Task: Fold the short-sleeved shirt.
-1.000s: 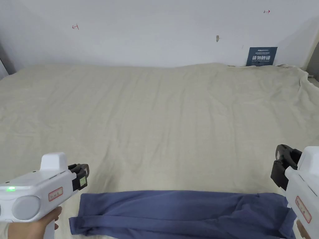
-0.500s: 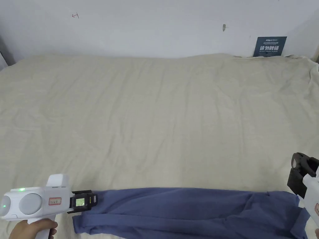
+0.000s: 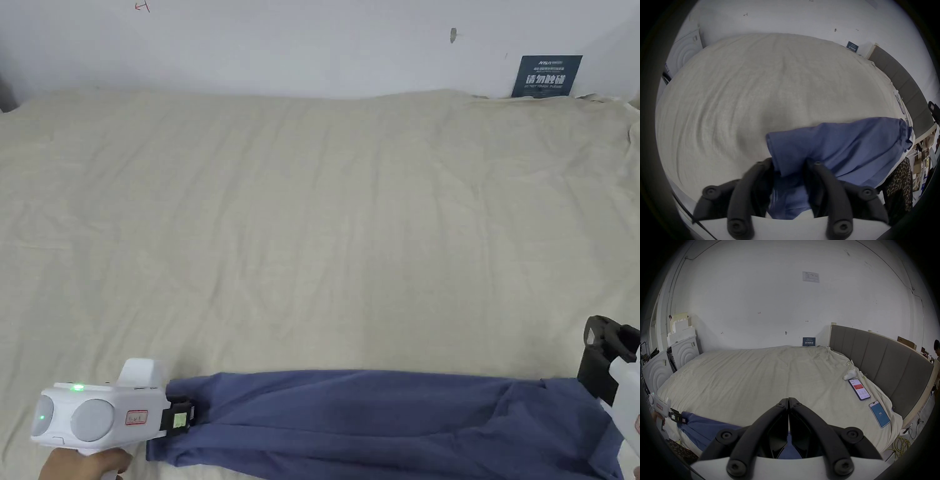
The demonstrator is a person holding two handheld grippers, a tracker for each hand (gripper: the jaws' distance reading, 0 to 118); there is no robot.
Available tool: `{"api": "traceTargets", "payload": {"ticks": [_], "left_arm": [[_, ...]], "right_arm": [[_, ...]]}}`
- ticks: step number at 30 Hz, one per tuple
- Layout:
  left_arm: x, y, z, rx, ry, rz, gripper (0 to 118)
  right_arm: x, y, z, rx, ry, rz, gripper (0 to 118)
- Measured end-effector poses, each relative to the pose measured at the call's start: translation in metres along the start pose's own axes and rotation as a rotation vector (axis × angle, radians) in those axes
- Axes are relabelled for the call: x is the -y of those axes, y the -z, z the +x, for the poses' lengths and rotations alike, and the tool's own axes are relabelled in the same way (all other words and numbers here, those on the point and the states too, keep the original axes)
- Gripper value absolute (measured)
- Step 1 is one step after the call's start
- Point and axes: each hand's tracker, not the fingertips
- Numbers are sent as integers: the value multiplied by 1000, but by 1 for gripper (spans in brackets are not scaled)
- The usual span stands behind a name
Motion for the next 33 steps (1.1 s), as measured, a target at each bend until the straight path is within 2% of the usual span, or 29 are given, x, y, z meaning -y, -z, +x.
{"api": "traceTargets", "payload": {"ticks": [4, 7, 14, 26, 33], "left_arm": [[-4, -1, 0, -23, 21, -13, 15], [-12, -18, -16, 87, -64, 9, 7], [-38, -52, -44, 249, -206, 62, 5], [-54, -76, -93, 124, -262, 1, 5], [-67, -97, -51, 109, -234, -20, 5]], "right_arm": [[-1, 2, 3, 0, 11, -3, 0], [-2, 3, 6, 0, 18, -3, 0], [-5, 3, 10, 11, 20, 4, 0], [-6, -4, 21, 32, 15, 4, 0], [-7, -9, 23, 27, 25, 17, 0]]}}
